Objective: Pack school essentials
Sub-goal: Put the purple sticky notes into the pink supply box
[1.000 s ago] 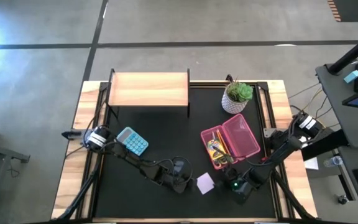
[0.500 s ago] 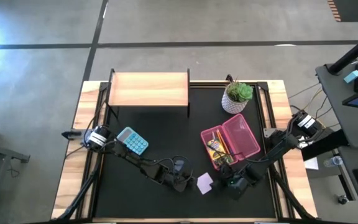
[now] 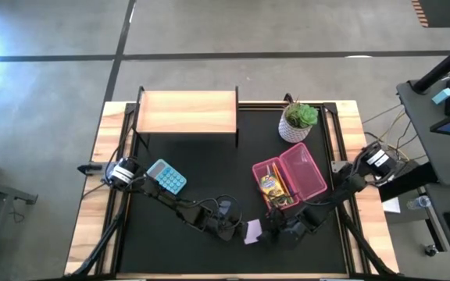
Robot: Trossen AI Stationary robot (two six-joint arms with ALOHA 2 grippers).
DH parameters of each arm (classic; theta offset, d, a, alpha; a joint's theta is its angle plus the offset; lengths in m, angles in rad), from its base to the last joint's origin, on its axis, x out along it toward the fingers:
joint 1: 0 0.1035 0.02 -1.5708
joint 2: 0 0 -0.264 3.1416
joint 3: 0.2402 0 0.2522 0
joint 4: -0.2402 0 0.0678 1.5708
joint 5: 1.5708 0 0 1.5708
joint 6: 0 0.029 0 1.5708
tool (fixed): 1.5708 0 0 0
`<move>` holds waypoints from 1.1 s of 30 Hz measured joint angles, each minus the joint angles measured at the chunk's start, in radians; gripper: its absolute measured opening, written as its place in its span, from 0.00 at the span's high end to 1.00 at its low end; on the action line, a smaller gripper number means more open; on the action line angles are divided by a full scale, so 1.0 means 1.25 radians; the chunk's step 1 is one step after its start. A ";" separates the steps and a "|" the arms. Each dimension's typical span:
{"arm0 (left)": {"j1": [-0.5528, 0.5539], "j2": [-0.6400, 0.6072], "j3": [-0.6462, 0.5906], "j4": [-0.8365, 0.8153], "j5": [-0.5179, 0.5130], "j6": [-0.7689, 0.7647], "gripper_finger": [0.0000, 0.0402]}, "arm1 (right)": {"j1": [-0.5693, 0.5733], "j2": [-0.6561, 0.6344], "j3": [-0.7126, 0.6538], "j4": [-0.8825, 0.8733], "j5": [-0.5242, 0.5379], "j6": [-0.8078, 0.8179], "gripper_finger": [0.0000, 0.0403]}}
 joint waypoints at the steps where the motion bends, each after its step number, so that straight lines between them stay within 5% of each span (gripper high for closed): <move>1: 0.000 0.000 0.000 0.000 0.000 0.000 0.66 | -0.004 0.002 0.000 0.008 -0.005 -0.004 0.54; 33: 0.004 -0.002 -0.004 0.084 -0.001 0.046 0.66 | -0.022 0.011 -0.001 0.044 -0.010 -0.051 0.59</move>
